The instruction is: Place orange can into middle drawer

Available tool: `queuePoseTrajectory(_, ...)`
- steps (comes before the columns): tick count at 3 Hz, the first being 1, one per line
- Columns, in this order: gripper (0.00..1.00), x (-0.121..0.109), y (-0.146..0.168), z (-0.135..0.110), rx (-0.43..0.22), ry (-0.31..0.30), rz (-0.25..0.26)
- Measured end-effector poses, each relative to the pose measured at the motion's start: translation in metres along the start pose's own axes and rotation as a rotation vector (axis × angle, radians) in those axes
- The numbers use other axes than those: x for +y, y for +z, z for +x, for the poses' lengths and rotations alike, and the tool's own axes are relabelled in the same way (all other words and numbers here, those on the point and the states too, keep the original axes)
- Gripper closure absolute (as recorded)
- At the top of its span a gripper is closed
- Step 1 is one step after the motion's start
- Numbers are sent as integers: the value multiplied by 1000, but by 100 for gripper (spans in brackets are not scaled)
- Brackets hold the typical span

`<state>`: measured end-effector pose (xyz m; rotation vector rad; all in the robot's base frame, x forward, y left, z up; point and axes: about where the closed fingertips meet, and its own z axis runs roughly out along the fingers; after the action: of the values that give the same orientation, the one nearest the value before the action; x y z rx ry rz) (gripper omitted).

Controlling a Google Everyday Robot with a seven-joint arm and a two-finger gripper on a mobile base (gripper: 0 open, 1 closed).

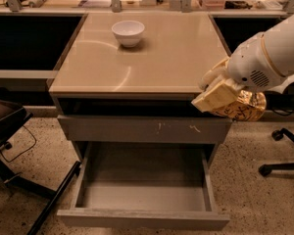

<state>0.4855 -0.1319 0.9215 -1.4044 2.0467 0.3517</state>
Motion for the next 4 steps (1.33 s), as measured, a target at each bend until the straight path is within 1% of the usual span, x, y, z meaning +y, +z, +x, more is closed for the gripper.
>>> queuePoseTrajectory(1,100,22,24,7,-27,13,-18)
queuePoseTrajectory(2,100,30,76,31,-42,87,-25)
queuePoseTrajectory(3,100,30,76,31,-42,87,-25)
queuePoseTrajectory(4,100,35,84,30,-81,84,-10)
